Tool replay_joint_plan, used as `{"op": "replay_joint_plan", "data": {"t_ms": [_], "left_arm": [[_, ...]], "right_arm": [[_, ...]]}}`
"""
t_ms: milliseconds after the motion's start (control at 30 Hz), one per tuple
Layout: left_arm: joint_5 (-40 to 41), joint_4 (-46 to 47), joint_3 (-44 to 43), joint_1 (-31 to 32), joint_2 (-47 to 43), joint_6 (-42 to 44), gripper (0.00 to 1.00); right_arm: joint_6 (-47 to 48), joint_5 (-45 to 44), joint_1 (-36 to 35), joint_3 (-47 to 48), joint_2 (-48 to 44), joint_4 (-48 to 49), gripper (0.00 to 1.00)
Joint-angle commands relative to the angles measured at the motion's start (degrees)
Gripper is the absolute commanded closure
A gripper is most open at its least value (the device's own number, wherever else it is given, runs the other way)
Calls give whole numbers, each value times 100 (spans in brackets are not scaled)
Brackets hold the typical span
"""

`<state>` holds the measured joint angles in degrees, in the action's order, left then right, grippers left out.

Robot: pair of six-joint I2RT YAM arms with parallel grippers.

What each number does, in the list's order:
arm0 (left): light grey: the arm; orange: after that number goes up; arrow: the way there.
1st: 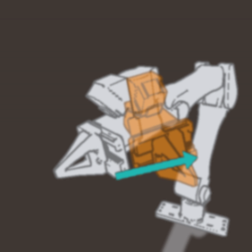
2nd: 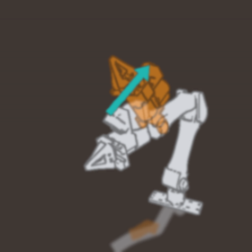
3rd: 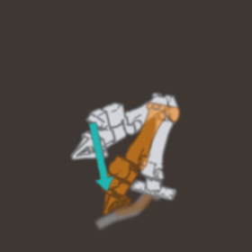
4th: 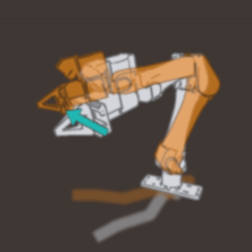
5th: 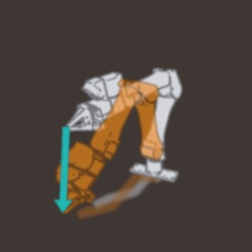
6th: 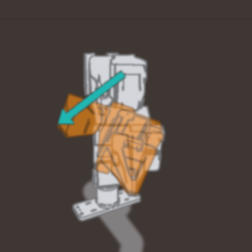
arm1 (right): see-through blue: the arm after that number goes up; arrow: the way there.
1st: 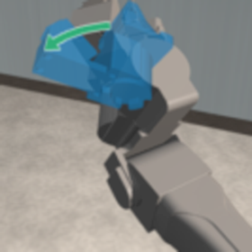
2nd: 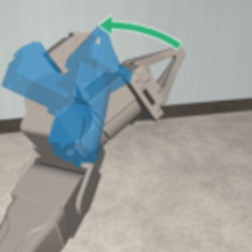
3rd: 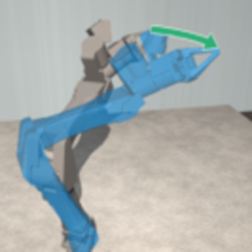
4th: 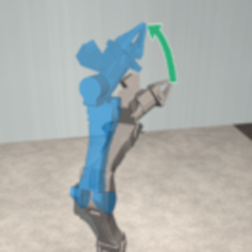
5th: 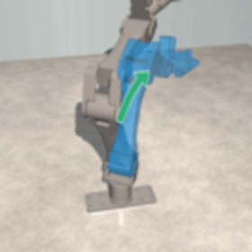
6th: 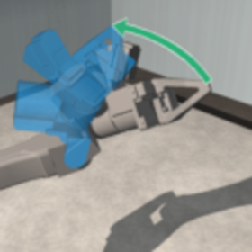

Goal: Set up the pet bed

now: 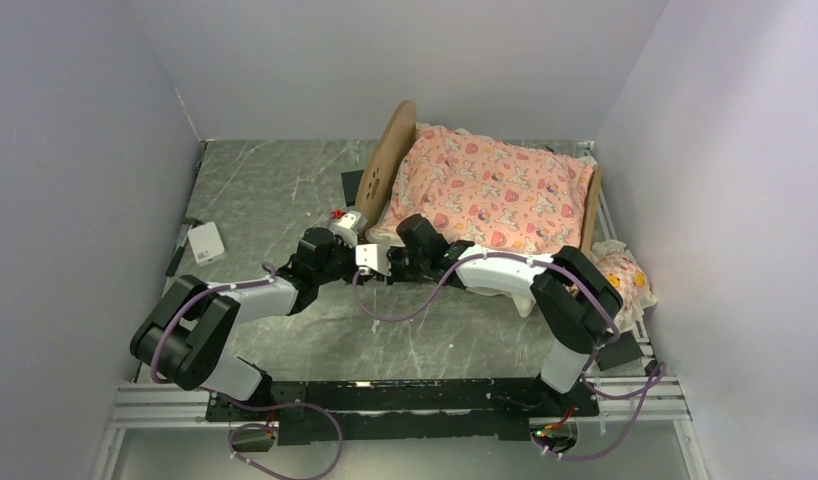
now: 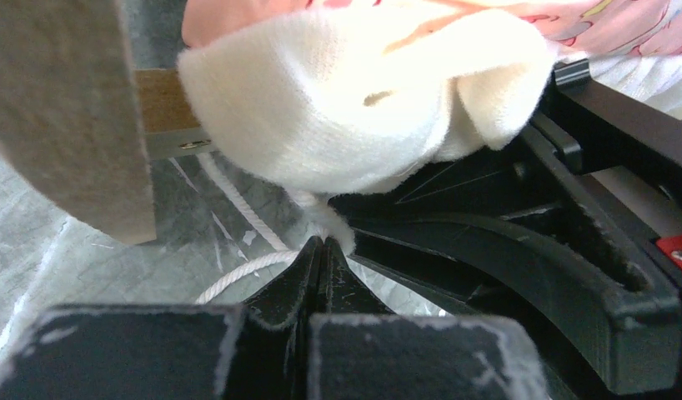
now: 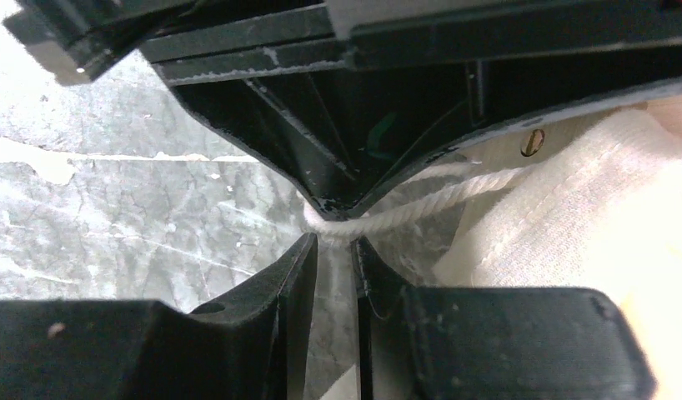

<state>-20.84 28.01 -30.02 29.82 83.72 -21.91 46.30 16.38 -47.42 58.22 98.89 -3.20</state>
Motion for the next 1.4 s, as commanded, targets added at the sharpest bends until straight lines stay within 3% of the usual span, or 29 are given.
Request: {"op": "replay_joint_plan", "data": {"t_ms": [0, 133, 300, 367, 533, 633, 767, 967, 1133, 1367], "left_arm": [[-150, 160, -155, 23, -136, 64, 100], [-154, 154, -136, 23, -169, 75, 100], [-86, 67, -121, 23, -285, 91, 100], [-5, -37, -134, 22, -354, 91, 96], [441, -731, -168, 23, -860, 27, 71], [980, -1270, -83, 36, -1392, -19, 64], [2015, -1814, 145, 248, -1770, 55, 60], [3131, -1672, 305, 451, -1474, -287, 56], [3550, -1397, 456, 454, -1034, -919, 52], [3408, -1222, 505, 472, -503, -1432, 51]], "right_arm": [[-40, -54, 139, 94, 64, 627, 76], [-45, -30, 174, 116, 85, 599, 81], [-20, 12, 223, 189, 38, 370, 100], [-52, 55, 231, 182, -10, 347, 100], [-242, 106, 242, 77, -178, 351, 100], [-382, 150, 242, -62, -283, 481, 100], [-536, 198, 242, -171, -319, 593, 100], [-785, 317, 241, -299, -335, 779, 100], [-872, 376, 242, -332, -369, 819, 100], [-927, 426, 237, -350, -397, 845, 100]]}}
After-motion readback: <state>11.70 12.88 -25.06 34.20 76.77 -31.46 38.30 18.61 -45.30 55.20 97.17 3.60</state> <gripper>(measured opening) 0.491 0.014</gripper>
